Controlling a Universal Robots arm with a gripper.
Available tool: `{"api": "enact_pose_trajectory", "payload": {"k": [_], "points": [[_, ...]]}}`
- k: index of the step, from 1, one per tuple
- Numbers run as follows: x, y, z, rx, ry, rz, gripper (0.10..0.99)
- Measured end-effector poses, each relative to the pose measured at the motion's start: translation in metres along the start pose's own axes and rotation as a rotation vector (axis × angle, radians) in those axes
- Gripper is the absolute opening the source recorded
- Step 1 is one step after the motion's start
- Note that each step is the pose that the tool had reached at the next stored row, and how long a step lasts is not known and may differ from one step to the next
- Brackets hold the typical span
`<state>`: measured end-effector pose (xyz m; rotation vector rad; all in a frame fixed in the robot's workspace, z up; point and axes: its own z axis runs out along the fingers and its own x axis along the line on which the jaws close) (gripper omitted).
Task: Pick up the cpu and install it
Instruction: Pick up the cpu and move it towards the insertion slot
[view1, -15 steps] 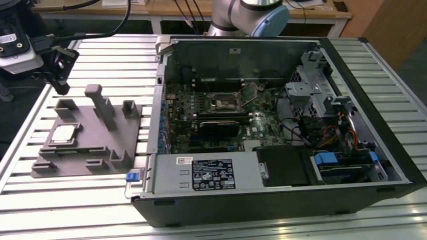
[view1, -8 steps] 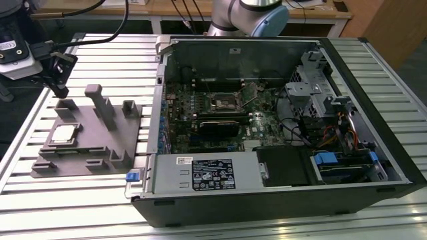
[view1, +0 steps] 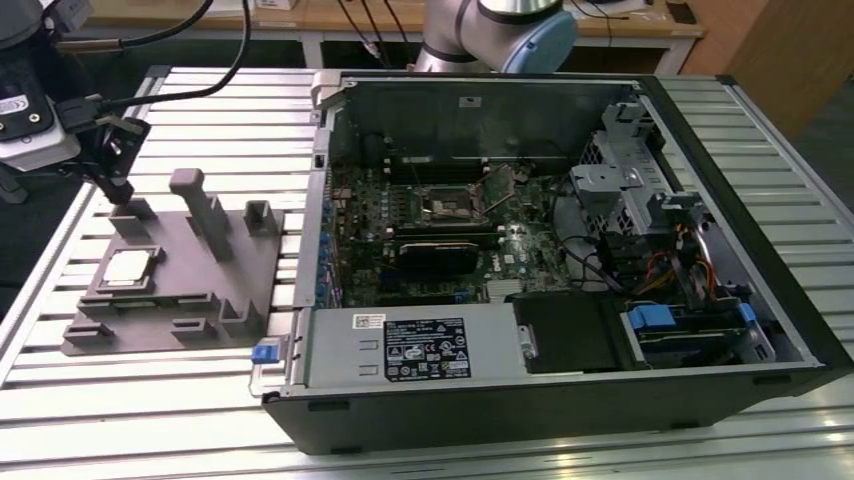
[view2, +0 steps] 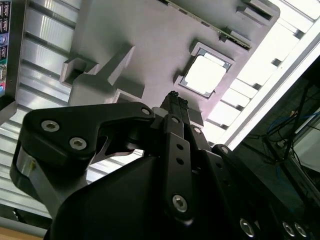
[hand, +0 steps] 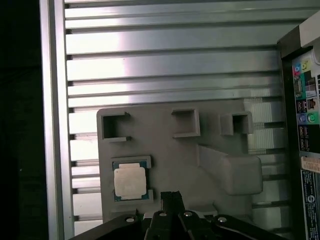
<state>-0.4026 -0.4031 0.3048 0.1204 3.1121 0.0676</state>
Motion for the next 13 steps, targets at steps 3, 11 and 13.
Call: {"api": "enact_pose_trajectory", "payload": {"k": [3,11,13], "points": [[0.0034,-0.0006,0.0029,0.0,0.0,0.0,0.106],[0.0113,-0.0017,0.0102,0.0,0.0,0.0,0.106],[0.0132,-0.002,0.012,0.0,-0.0001,0.0,0.106]]}}
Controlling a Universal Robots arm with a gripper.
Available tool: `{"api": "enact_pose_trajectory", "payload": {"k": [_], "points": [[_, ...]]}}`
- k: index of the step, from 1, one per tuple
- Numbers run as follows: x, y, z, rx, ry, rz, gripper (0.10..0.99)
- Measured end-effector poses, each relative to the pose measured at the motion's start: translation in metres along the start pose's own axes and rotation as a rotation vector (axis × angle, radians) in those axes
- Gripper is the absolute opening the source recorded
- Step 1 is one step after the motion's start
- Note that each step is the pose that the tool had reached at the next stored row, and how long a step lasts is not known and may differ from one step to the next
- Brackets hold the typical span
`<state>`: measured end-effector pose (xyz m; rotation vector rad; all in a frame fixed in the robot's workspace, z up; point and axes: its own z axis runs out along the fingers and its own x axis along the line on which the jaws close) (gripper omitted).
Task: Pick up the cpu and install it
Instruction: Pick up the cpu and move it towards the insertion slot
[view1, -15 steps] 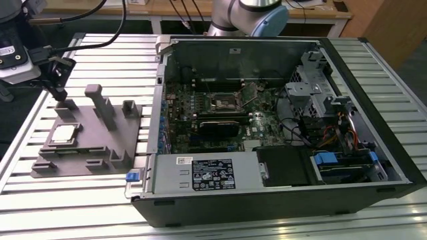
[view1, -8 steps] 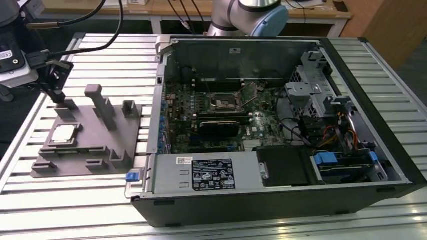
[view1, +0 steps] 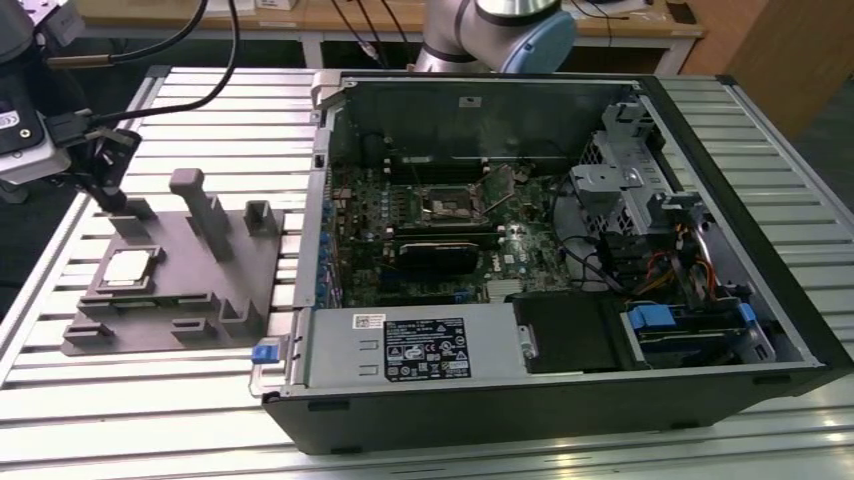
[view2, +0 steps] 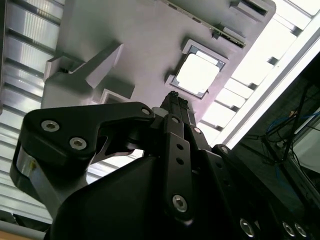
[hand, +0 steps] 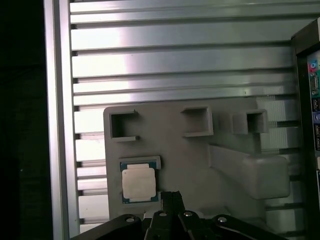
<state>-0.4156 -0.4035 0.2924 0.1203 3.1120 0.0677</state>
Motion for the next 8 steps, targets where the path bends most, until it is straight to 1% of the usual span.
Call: {"api": "enact_pose_trajectory", "payload": {"k": [4,8], "points": [[0.003,-0.0005,0.0039,0.0,0.0001,0.0,0.106],[0.0051,-0.0015,0.0093,0.0,0.0001,0.0,0.106]]}}
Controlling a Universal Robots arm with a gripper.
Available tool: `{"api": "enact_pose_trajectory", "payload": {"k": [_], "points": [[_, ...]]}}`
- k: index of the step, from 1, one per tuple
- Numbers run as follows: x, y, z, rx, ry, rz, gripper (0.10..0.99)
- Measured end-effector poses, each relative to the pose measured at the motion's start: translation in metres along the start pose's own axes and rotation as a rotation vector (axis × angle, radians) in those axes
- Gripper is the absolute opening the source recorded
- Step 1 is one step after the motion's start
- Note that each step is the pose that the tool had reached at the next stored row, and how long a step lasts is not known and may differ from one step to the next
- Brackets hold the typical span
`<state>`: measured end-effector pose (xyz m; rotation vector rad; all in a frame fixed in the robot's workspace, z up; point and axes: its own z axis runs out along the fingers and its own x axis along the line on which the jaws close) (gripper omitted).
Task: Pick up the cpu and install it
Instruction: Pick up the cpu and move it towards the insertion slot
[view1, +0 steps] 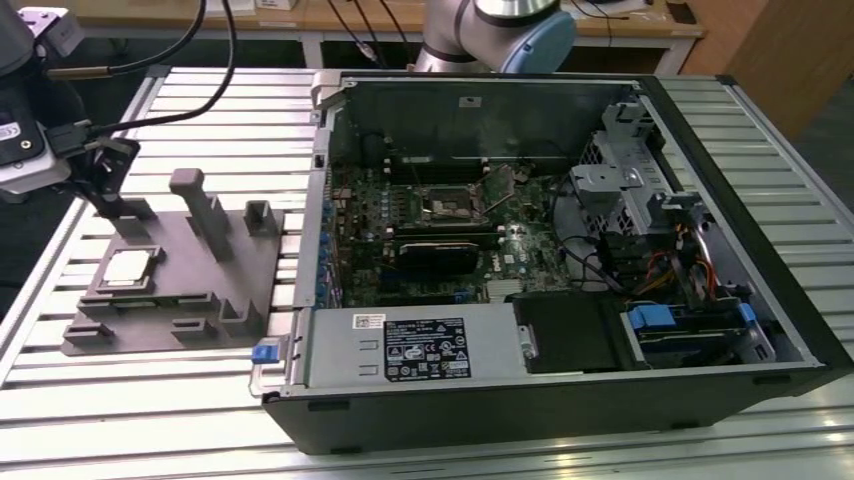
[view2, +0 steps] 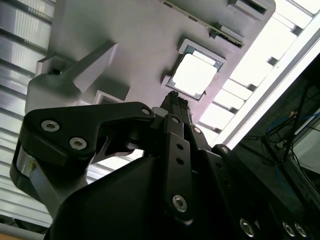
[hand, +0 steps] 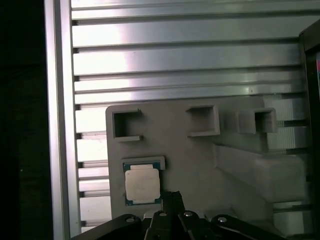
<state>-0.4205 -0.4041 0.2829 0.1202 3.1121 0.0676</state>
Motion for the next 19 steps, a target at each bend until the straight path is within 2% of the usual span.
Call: {"api": "enact_pose_trajectory", "payload": {"k": [19], "points": [[0.0099,-0.0121,0.0323,0.0,0.0001,0.0,0.106]]}}
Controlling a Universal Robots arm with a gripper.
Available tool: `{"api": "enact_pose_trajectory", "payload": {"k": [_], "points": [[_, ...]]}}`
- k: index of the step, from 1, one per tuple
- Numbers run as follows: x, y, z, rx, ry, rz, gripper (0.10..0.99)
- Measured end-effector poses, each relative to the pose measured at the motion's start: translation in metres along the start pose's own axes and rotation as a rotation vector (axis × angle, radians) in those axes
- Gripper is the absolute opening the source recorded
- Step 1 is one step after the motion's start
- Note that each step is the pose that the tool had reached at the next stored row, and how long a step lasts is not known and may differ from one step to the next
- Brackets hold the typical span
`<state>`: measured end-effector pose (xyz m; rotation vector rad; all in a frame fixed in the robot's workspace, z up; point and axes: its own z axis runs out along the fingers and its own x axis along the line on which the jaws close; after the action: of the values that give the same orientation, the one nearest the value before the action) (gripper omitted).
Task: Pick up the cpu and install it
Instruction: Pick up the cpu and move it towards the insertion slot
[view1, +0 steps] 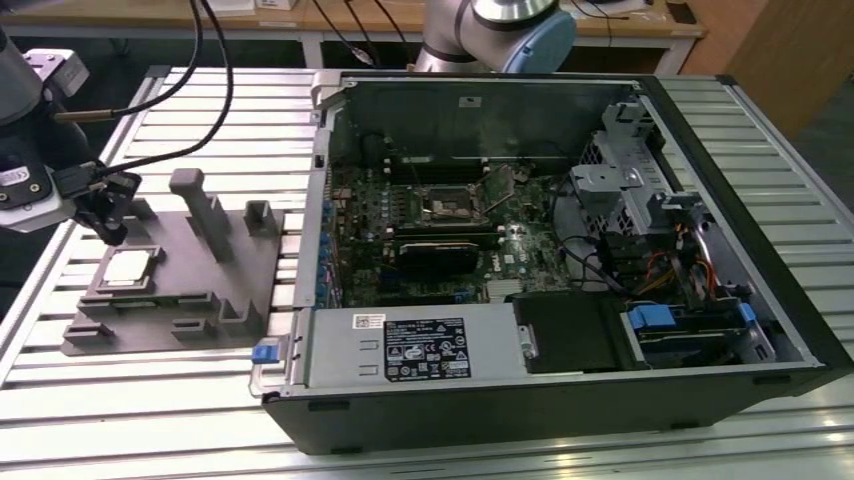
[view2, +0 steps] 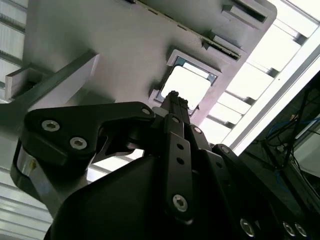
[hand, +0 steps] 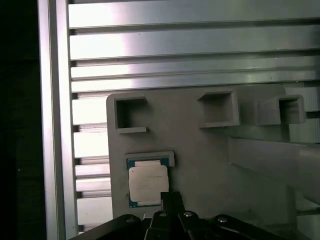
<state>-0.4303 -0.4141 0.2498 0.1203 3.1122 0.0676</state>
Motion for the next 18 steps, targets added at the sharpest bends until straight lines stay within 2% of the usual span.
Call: {"api": "enact_pose_trajectory", "payload": {"k": [18], "points": [[0.0117,-0.0054,0.0317,0.0,-0.0002,0.0,0.106]]}}
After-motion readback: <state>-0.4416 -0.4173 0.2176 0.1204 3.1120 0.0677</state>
